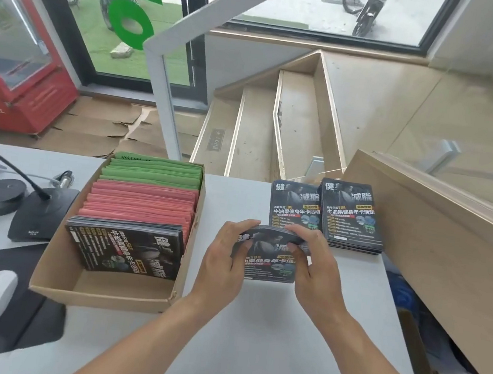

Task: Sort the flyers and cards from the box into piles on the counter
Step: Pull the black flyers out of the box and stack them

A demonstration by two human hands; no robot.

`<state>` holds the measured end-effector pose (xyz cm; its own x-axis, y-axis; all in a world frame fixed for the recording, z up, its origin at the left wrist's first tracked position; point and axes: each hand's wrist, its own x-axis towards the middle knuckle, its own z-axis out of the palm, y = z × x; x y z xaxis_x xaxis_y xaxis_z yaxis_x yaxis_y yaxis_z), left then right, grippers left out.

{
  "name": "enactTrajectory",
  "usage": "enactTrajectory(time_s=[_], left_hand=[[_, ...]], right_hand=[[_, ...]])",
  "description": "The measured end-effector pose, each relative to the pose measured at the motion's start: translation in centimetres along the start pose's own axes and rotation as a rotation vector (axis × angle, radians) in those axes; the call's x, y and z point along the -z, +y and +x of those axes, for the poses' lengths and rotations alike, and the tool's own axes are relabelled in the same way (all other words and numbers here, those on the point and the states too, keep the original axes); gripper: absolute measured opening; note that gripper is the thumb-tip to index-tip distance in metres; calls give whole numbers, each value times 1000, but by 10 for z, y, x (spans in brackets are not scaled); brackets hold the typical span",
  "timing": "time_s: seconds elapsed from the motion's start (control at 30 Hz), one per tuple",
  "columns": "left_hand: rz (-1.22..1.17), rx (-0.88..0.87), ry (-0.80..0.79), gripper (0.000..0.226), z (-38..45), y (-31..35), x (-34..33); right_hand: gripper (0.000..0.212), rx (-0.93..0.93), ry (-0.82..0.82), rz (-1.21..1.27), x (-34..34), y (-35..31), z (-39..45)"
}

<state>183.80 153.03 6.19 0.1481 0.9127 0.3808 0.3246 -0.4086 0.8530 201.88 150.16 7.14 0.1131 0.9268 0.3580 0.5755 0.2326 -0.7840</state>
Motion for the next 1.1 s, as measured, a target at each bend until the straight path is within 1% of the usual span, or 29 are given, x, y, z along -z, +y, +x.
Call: enactTrajectory(time_s=[0.07, 0.17, 0.27, 0.4, 0.5, 0.57, 0.63, 0.7, 0.77, 0.87, 1.03, 1.1], left_hand=[[-9, 1, 1, 39, -1, 1, 0], [-38, 25, -14, 40, -6, 1, -6], [-46, 35, -10, 41, -8, -2, -11], [-53, 49, -10, 42, -7, -9, -14], [-65, 52, 21, 48, 1, -5, -16], [-86, 128, 28, 57, 14, -3, -20], [-108, 265, 22, 65, 29, -4, -25], [-106, 403, 13, 67, 42, -9, -32], [-95, 516, -22, 70, 50, -16, -40], [-15, 592, -113, 78, 62, -29, -55], [81, 648, -253, 89, 100, -46, -74], [194, 644, -376, 106, 106, -58, -81]], right_hand=[[46, 18, -3, 1, 1, 1, -1], [49, -23, -26, 5, 2, 5, -5], [47, -57, -53, 9, 1, 11, -9], [47, -54, -67, 15, 1, 14, -8], [46, -59, -69, 40, 7, 14, 3], [44, -98, -67, 88, 12, 13, 17], [42, -147, -67, 131, 17, 15, 35], [41, -208, -59, 172, 21, 21, 58], [40, -291, -38, 202, 25, 29, 88], [35, -337, -29, 107, 26, 41, 138], [31, -394, -232, -66, 15, 65, 207], [29, -419, -318, -189, 4, 82, 222]])
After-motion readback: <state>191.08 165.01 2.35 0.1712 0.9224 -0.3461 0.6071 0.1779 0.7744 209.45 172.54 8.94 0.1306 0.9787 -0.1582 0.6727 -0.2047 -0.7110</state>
